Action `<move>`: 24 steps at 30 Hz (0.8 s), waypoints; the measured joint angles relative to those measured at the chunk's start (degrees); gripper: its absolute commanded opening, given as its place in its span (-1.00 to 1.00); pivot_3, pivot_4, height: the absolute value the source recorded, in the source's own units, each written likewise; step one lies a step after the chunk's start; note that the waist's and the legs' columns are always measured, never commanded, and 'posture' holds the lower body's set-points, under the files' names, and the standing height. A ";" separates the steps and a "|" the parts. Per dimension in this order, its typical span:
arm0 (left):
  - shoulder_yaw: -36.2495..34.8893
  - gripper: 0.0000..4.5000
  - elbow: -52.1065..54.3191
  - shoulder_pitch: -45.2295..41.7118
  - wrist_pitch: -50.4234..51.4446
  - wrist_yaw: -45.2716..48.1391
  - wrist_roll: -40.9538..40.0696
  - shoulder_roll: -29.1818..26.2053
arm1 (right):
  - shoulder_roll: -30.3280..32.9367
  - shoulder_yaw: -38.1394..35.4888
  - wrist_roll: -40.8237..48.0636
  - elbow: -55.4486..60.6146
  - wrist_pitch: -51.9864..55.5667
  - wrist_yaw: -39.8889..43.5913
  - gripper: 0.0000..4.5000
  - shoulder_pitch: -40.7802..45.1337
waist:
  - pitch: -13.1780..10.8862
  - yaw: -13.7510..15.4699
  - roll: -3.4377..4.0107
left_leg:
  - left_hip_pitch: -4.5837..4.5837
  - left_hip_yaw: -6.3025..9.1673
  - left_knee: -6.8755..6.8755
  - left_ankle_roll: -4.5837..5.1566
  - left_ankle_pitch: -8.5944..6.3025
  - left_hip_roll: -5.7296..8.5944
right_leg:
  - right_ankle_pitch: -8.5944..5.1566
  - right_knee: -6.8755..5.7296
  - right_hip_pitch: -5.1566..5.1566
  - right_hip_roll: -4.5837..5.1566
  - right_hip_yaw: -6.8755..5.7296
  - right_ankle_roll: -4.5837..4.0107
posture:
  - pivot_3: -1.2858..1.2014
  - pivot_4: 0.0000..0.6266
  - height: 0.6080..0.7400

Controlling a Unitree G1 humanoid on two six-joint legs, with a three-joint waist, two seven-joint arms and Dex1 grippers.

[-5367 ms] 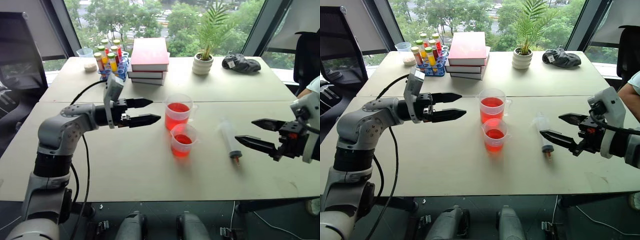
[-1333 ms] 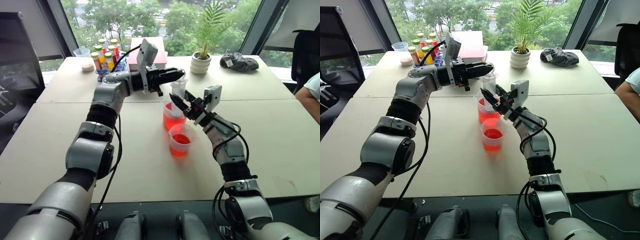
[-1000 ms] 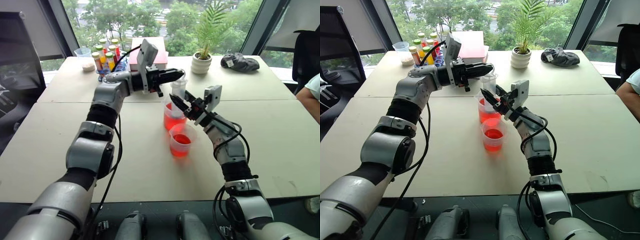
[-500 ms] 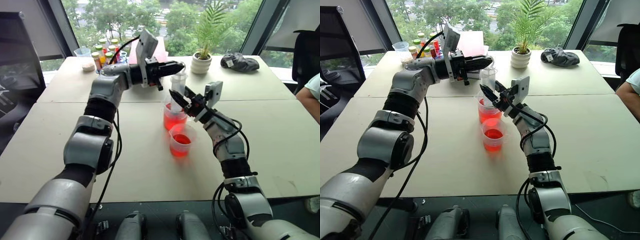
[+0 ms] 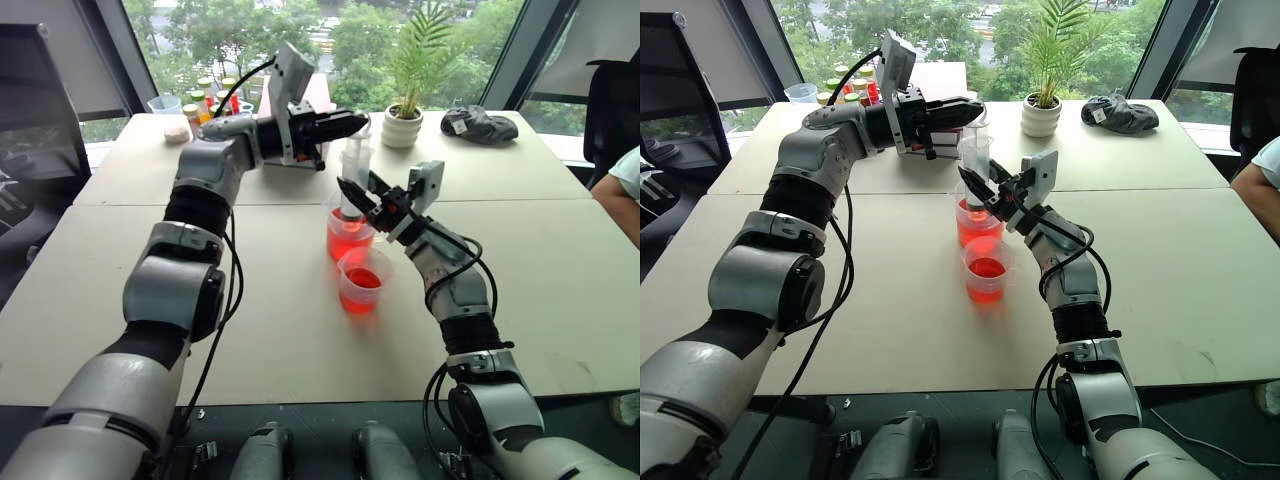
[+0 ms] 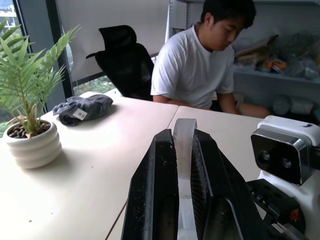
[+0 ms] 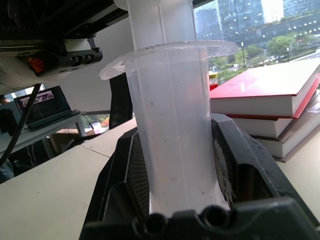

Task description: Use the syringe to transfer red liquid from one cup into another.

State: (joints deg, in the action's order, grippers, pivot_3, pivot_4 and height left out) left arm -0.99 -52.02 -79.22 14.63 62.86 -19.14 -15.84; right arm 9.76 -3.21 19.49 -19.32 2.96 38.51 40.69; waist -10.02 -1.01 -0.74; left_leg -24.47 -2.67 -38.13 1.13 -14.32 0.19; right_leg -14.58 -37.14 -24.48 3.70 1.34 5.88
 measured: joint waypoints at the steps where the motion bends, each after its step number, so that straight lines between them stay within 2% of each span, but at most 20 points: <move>1: -0.03 -0.98 0.00 -0.02 -0.04 -0.01 0.00 -0.01 | 0.00 0.00 0.00 -0.02 0.03 0.02 -0.38 0.00 | 0.00 0.01 0.00 | 0.00 0.00 0.00 0.00 0.00 0.00 | 0.00 0.00 0.00 0.00 0.00 0.00 | 0.03 -0.52 1.00; 9: -0.27 -0.98 0.01 -0.04 -0.15 -0.17 -0.05 -0.09 | 0.30 0.01 -0.03 -0.03 0.47 0.19 -0.38 0.24 | 0.00 0.01 0.00 | 0.00 0.00 0.00 0.00 0.00 0.00 | 0.00 0.00 0.00 0.00 0.00 0.00 | 0.03 -0.52 1.00; 13: -1.09 -0.28 0.63 -0.05 -0.23 -0.86 -0.08 -1.41 | 0.59 0.08 -0.04 -0.04 0.51 0.80 -0.38 0.70 | 0.00 -0.12 0.00 | 0.01 0.00 0.00 0.00 0.00 0.00 | 0.00 -0.01 -0.01 0.00 0.01 0.00 | 0.03 -0.52 1.00; 18: -2.42 0.91 4.22 0.24 -0.20 -0.69 -0.41 -2.45 | 1.92 -0.19 -0.08 -0.12 1.09 1.34 -0.38 2.18 | 0.00 -0.03 0.00 | 0.00 0.00 0.00 0.00 0.00 -0.01 | 0.00 -0.01 -0.01 0.00 0.00 0.00 | 0.03 -0.52 1.00; 19: -2.60 0.99 5.56 0.45 -0.14 -0.18 -0.75 -2.84 | 2.04 -0.22 -0.09 -0.29 1.38 1.31 -0.38 2.42 | 0.00 -0.01 0.00 | 0.00 0.00 0.00 0.00 0.00 0.00 | 0.00 -0.01 -0.01 0.01 0.00 0.00 | 0.03 -0.52 1.00; 24: -3.10 0.99 10.62 4.53 2.82 2.03 -2.48 -5.39 | 2.85 -0.74 -0.05 -0.78 1.77 1.07 -0.38 4.21 | 0.00 -0.07 0.00 | 0.00 0.00 0.00 0.00 0.00 -0.01 | 0.00 -0.06 -0.01 0.01 0.01 0.00 | 0.03 -0.52 1.00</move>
State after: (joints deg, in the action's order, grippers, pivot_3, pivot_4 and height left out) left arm -4.09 -41.40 -74.69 17.45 64.89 -21.62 -21.23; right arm 12.61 -3.95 19.44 -20.10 4.74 39.58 44.90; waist -10.03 -1.08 -0.74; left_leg -24.46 -2.67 -38.13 1.12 -14.31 0.19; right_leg -14.58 -37.19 -24.49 3.72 1.35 5.88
